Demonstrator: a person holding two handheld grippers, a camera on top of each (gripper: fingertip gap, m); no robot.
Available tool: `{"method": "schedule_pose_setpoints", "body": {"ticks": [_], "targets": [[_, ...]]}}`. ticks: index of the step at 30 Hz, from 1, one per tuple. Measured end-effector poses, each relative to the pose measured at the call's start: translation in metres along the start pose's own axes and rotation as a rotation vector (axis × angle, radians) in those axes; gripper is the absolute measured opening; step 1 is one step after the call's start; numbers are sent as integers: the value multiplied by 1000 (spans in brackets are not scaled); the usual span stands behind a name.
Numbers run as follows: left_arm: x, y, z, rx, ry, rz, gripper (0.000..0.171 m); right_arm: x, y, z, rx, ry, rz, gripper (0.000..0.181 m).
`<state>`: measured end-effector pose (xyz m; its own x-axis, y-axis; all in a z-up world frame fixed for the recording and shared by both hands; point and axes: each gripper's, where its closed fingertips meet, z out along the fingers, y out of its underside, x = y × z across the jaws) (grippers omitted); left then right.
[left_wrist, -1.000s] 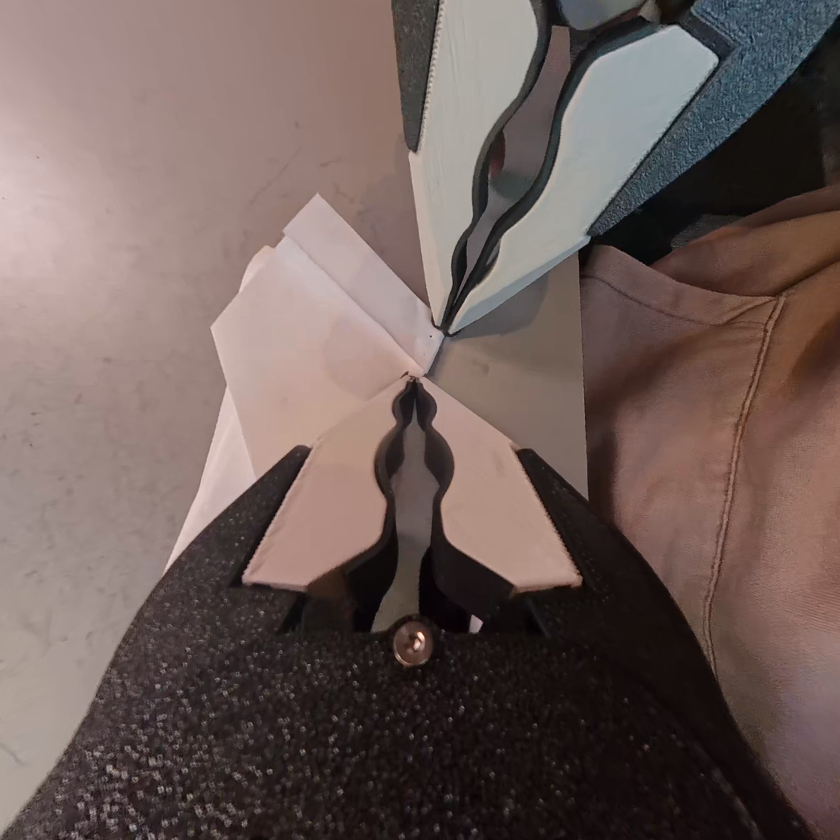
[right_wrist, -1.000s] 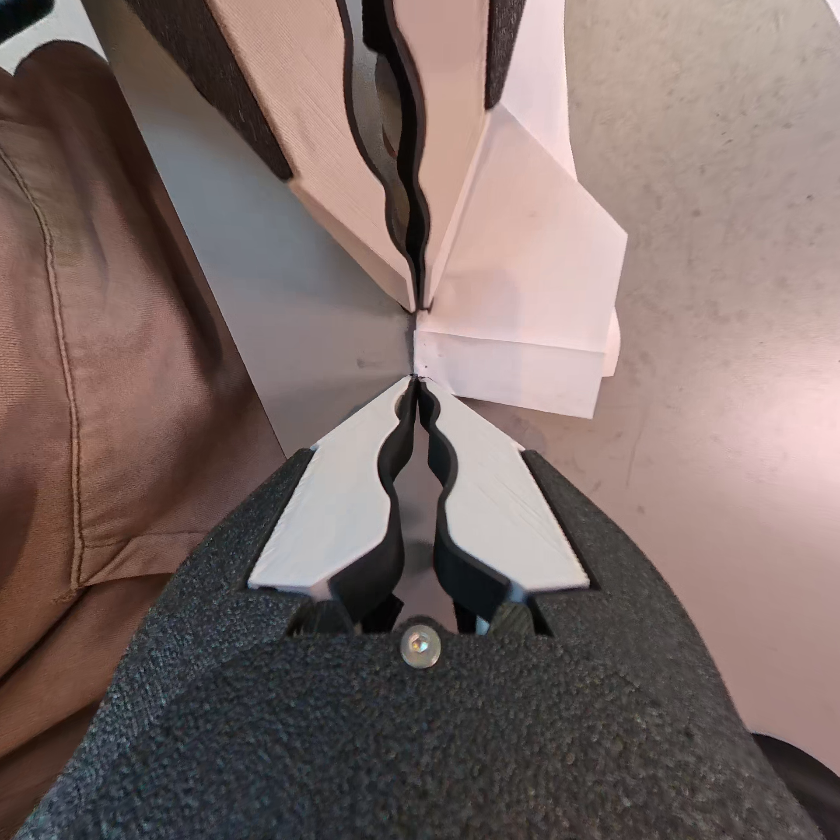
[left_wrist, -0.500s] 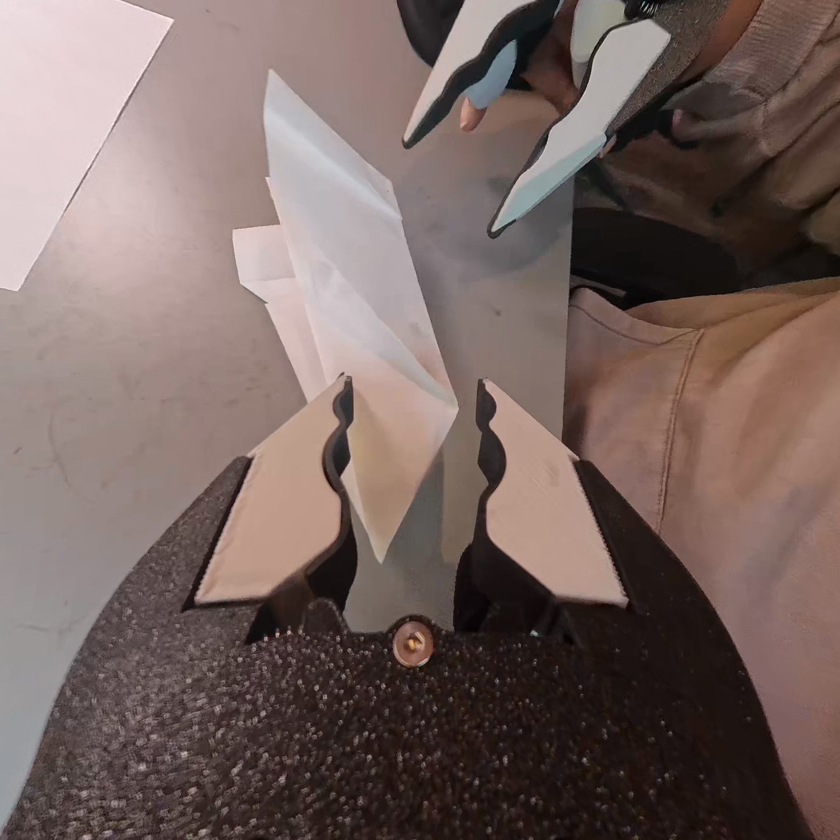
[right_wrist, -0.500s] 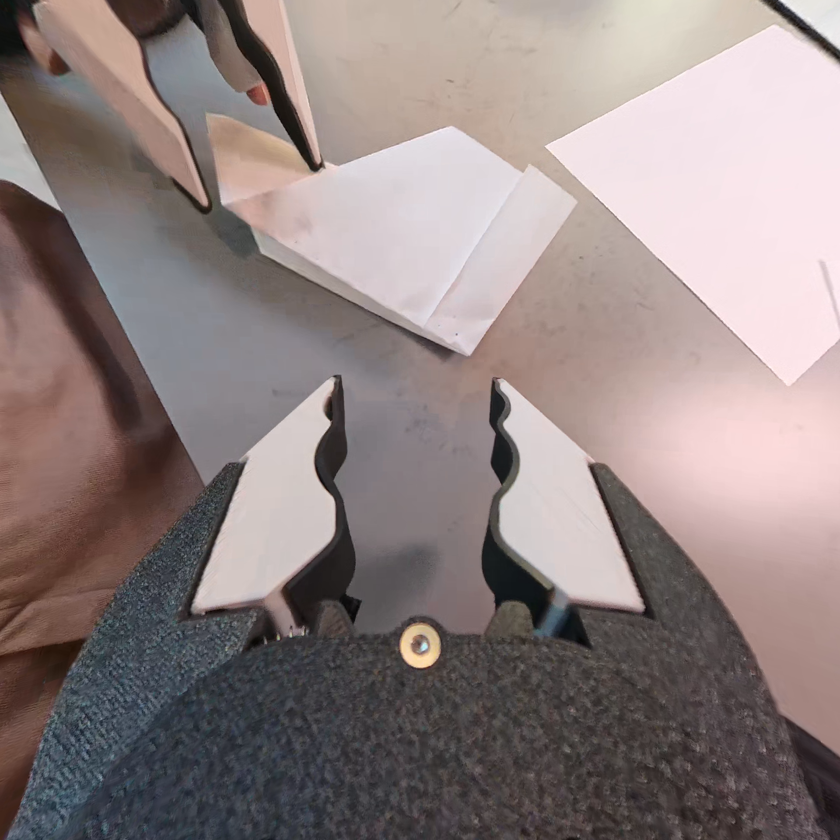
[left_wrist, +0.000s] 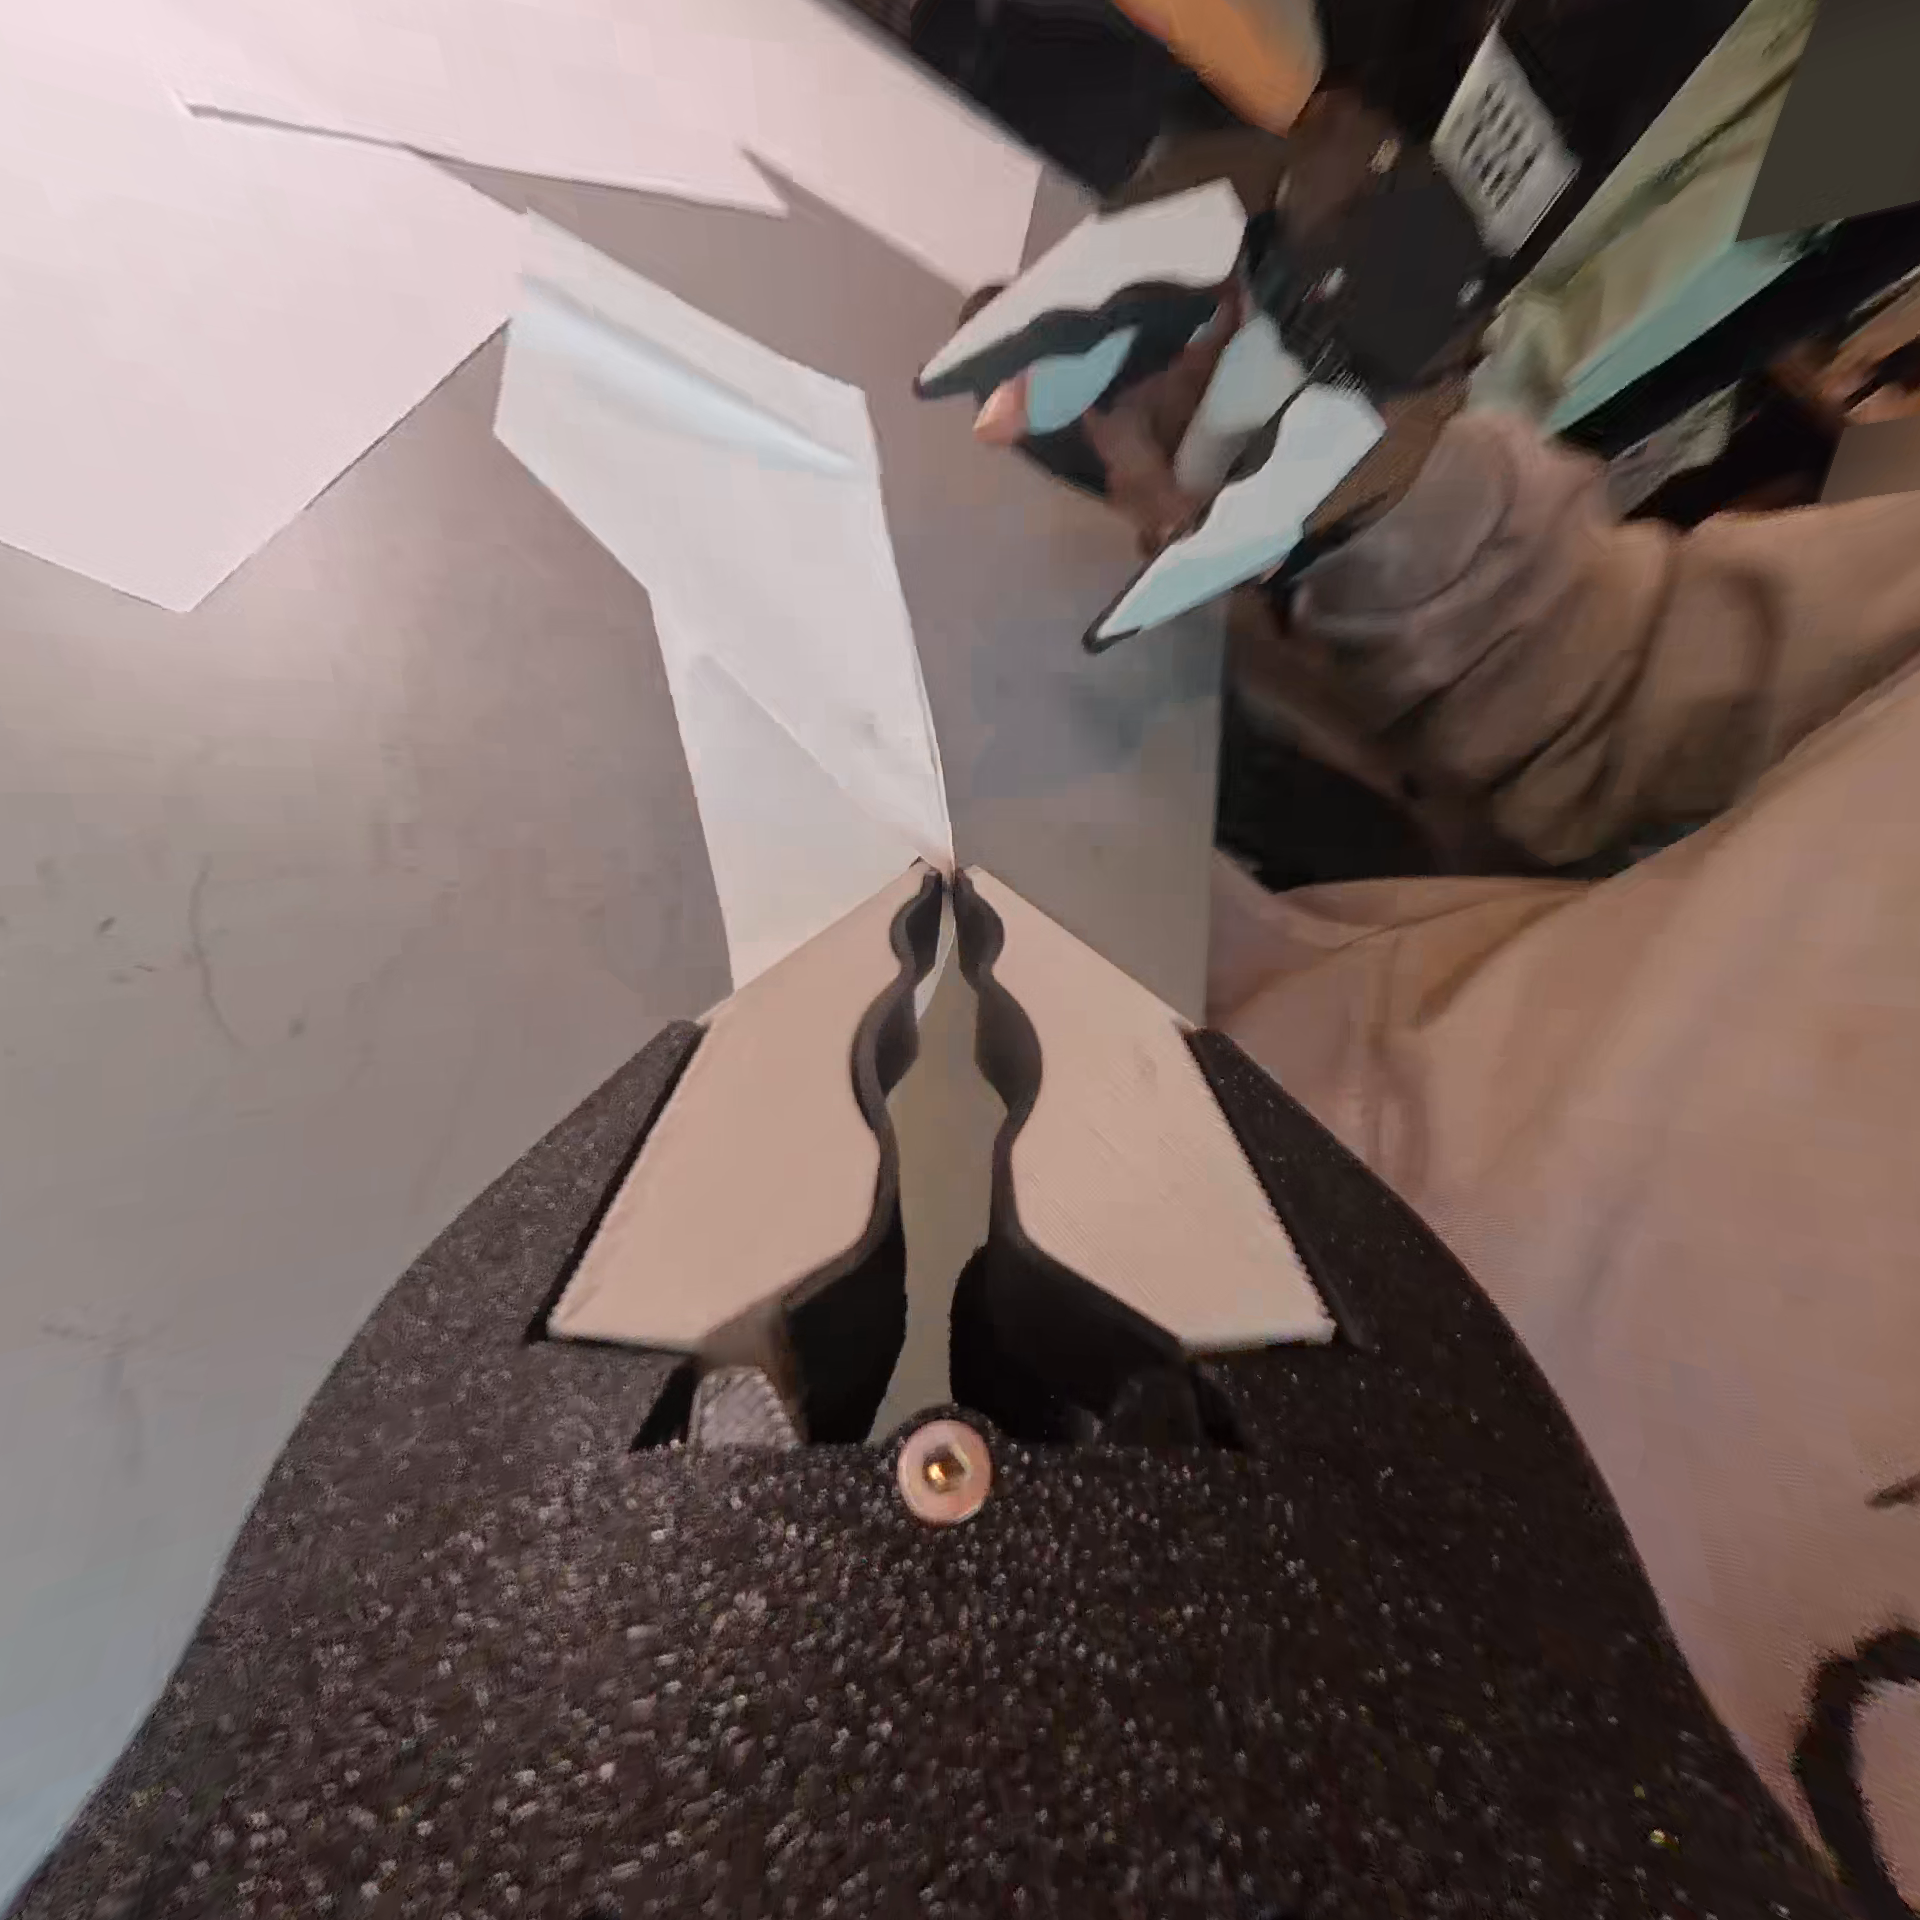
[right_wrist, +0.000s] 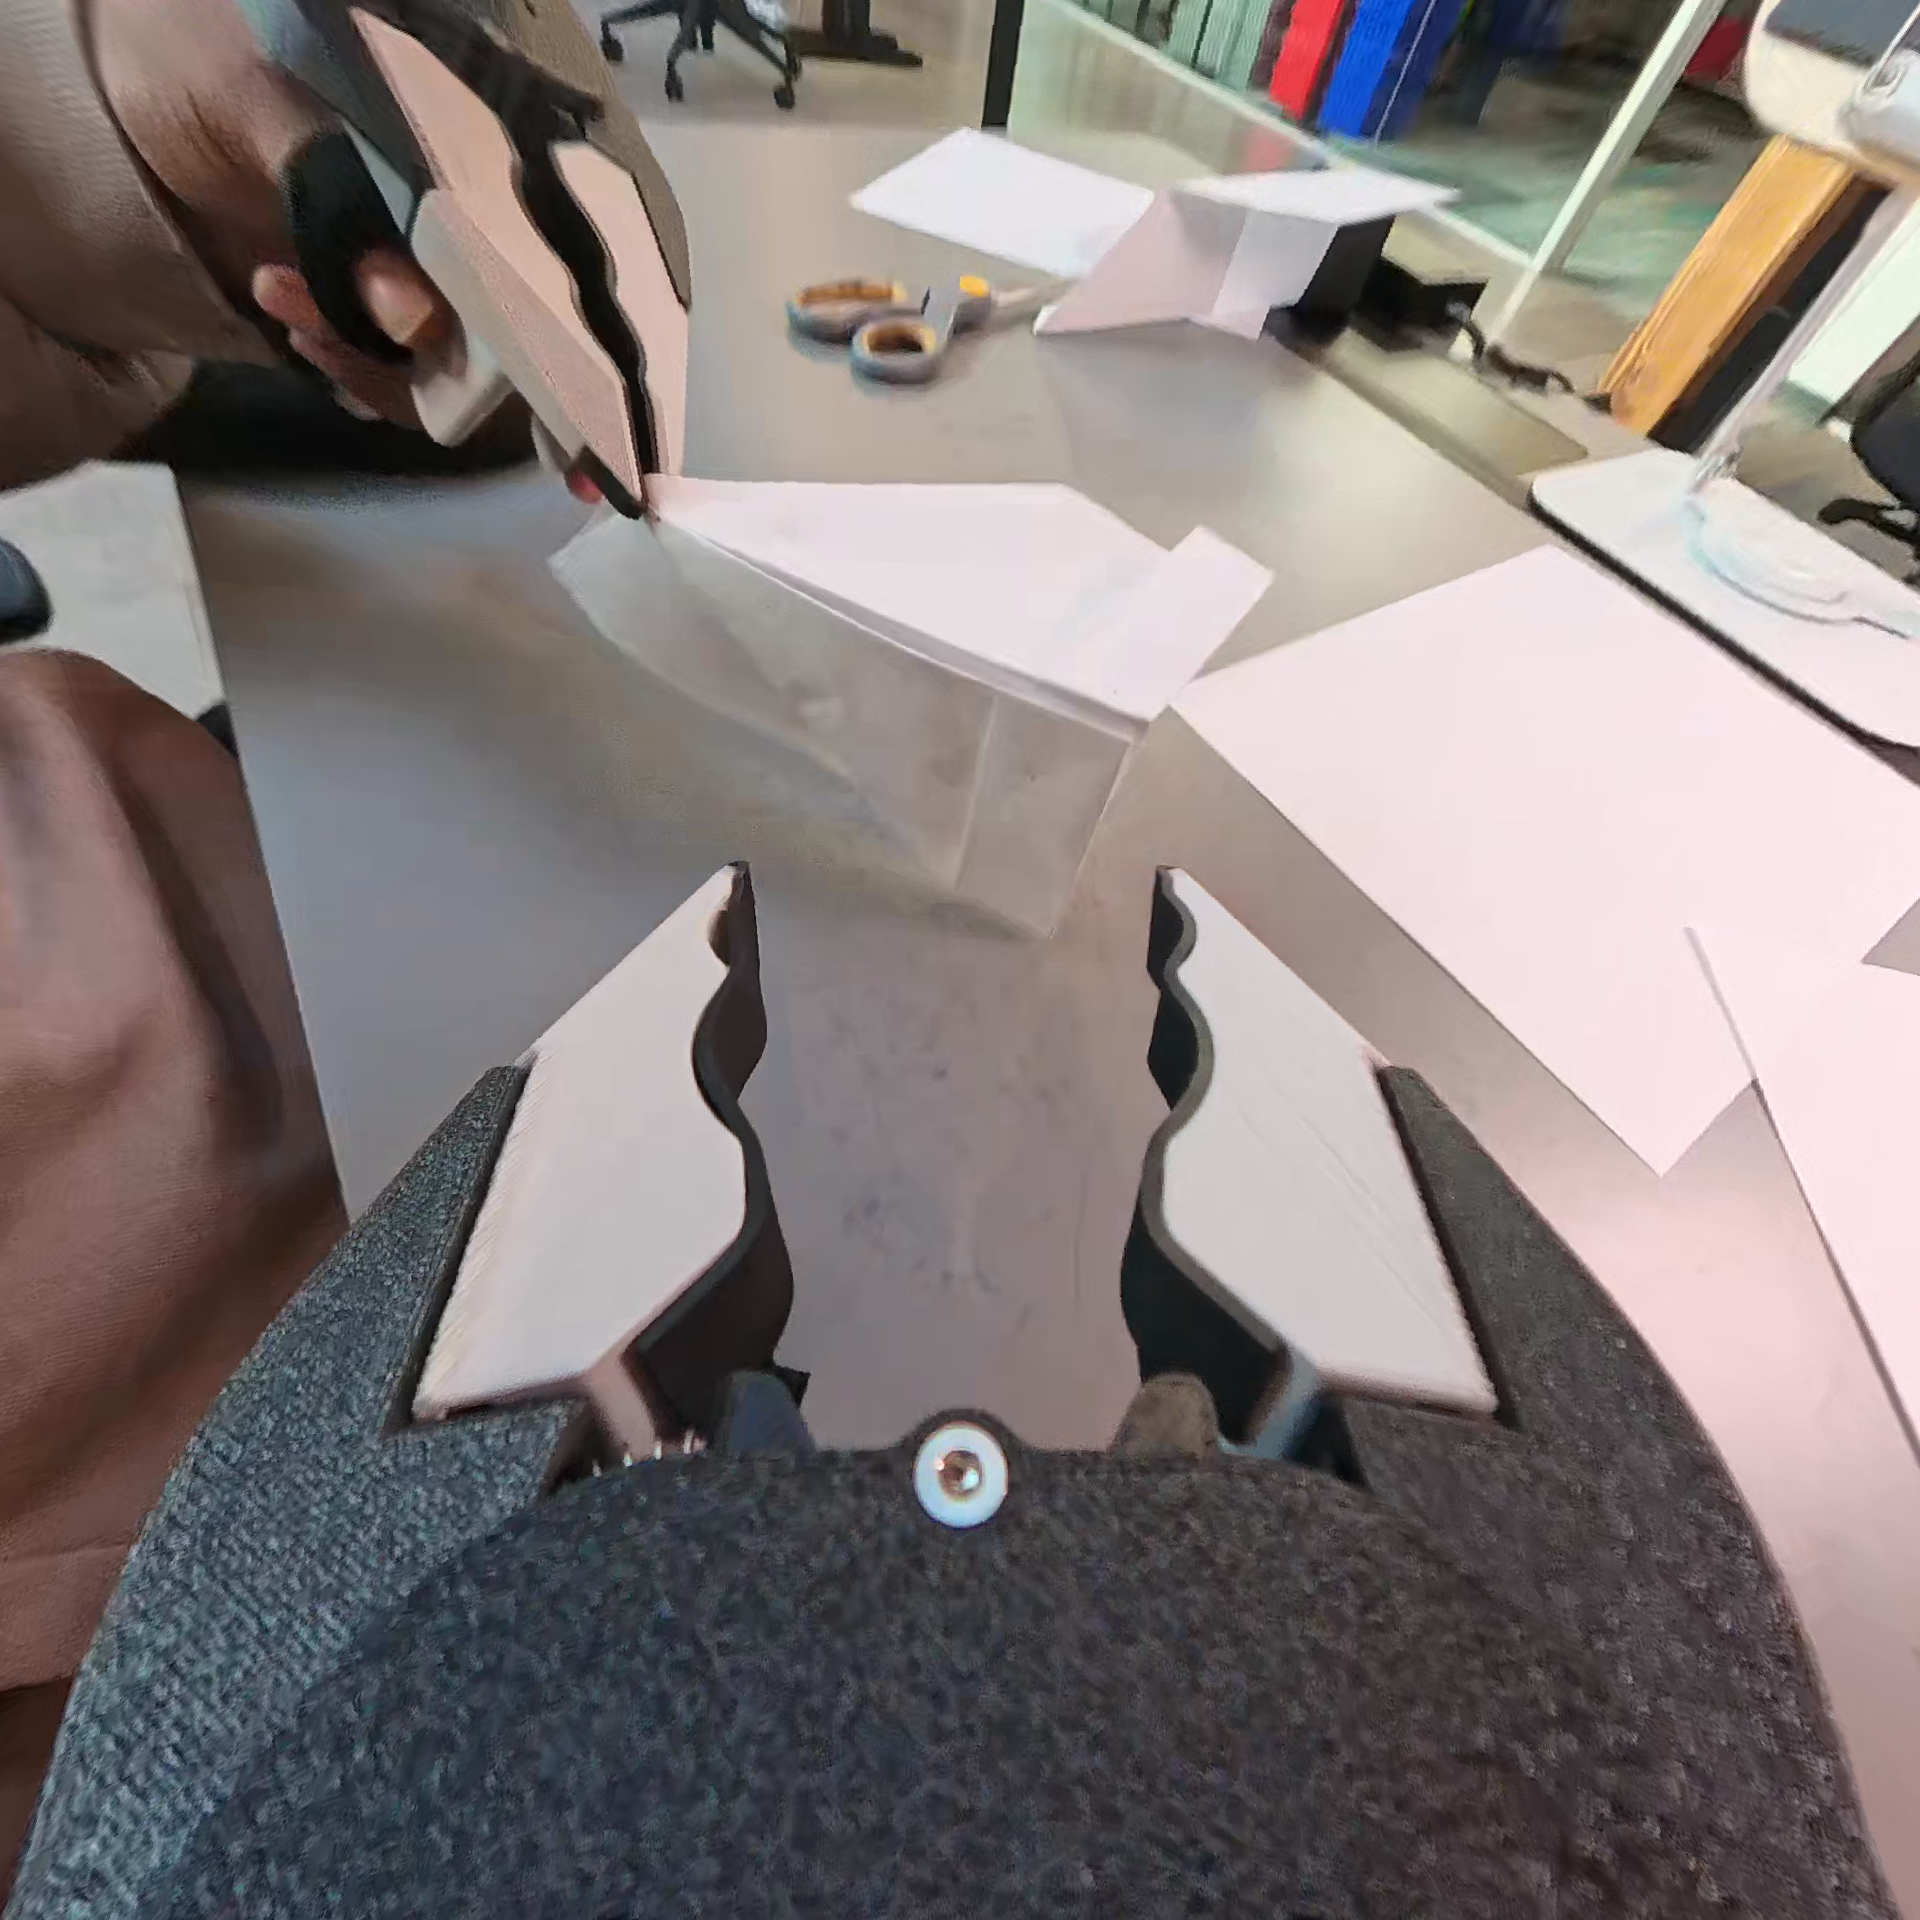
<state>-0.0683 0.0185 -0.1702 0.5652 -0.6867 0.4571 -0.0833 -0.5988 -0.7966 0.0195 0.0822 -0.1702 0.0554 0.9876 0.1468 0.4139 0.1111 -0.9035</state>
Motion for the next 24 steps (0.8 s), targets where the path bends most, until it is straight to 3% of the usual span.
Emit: {"method": "schedule_pose_setpoints", "body": {"ticks": [5, 9, 12, 18, 22, 24], "targets": [[55, -47, -43, 359, 487, -223, 0, -24, -51, -4, 297, -173, 157, 68], [74, -61, -67, 577, 622, -257, 0, -23, -100, -26, 609, -357, 407, 67], [81, -61, -83, 710, 649, -260, 0, -29, -116, -43, 756, -538, 498, 67], [91, -54, -97, 852, 556, -246, 0, -90, -130, -15, 667, -675, 480, 66], [110, -46, -96, 850, 503, -191, 0, -102, -149, 2, 684, -629, 451, 22], [117, -42, -96, 842, 481, -179, 0, -108, -156, 0, 720, -678, 436, 9]]}}
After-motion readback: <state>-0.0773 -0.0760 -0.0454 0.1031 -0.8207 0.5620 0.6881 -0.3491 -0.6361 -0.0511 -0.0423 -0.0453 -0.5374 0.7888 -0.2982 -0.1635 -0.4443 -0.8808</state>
